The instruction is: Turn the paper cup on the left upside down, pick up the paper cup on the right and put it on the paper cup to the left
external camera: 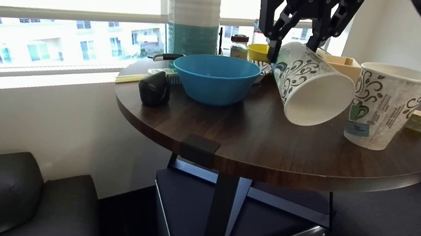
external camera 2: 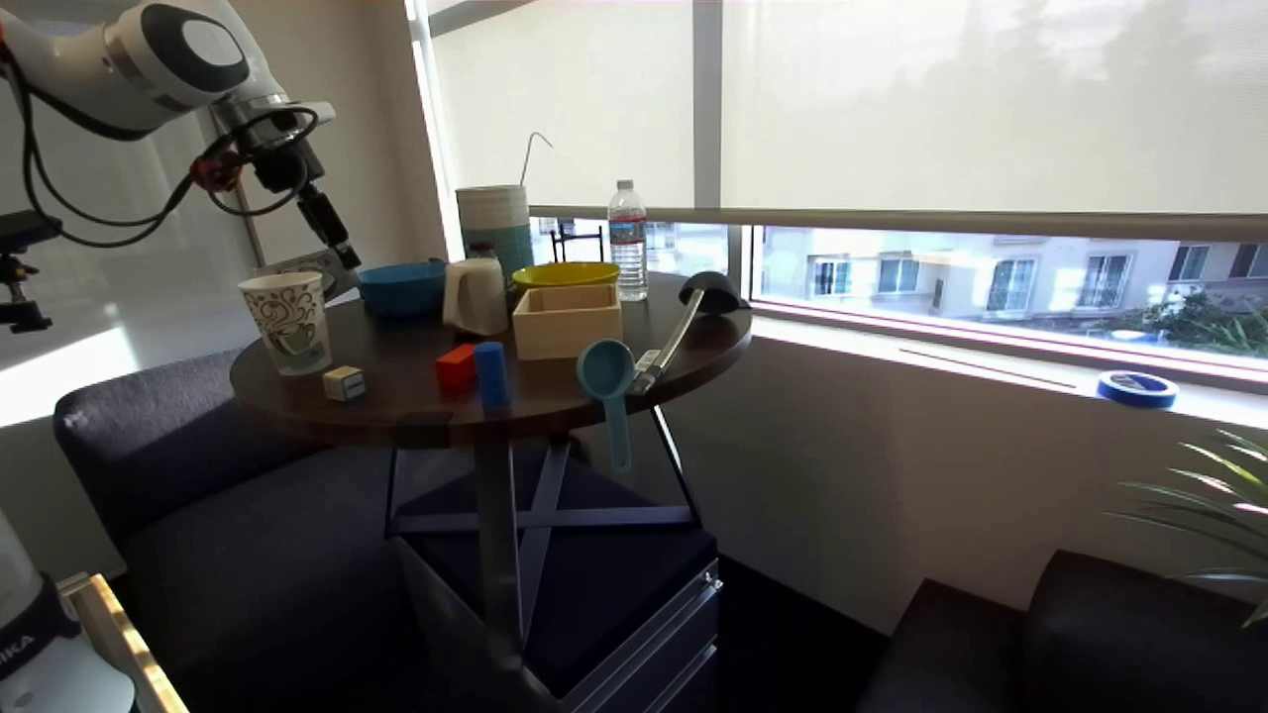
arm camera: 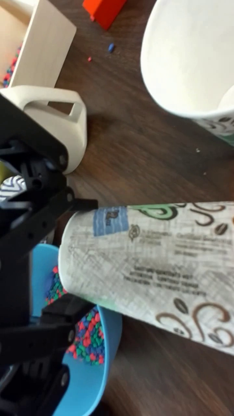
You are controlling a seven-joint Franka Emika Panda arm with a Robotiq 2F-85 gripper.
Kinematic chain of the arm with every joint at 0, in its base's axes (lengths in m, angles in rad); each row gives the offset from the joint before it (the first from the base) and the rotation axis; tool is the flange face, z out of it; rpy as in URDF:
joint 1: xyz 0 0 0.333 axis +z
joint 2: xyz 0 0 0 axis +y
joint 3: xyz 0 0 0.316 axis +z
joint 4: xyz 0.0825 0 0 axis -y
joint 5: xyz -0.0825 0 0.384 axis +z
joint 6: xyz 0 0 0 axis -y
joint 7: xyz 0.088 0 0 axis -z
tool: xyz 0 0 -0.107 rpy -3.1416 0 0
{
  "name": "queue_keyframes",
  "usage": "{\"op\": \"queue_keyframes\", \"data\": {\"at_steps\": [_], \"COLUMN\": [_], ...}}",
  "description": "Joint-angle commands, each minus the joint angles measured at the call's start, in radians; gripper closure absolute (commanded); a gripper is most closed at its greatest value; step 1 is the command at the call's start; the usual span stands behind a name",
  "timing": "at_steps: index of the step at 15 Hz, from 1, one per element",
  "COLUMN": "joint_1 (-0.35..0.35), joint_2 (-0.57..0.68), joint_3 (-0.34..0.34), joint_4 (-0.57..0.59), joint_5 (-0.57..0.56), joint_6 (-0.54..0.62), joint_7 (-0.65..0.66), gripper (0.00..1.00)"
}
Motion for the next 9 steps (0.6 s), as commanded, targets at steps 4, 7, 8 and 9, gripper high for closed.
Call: {"op": "queue_keyframes", "data": {"at_steps": [4,7,8,9], "joint_1": [-0.013,-0.024,-0.029,-0.032], "joint_2": [-0.036,-0.032,-0.033,-0.035], "joint_3": [0.012,0.014,0.015,0.015], "joint_4": [-0.121,-0.172,-0.186,-0.201], "joint_5": [-0.121,-0.141,-0.137,-0.129], "joint_6": [0.341,0.514,0.560,0.595], "joint_7": [-0.136,-0.226,-0.258,-0.293], "gripper": [0.62,0.62,0.62,0.62]}}
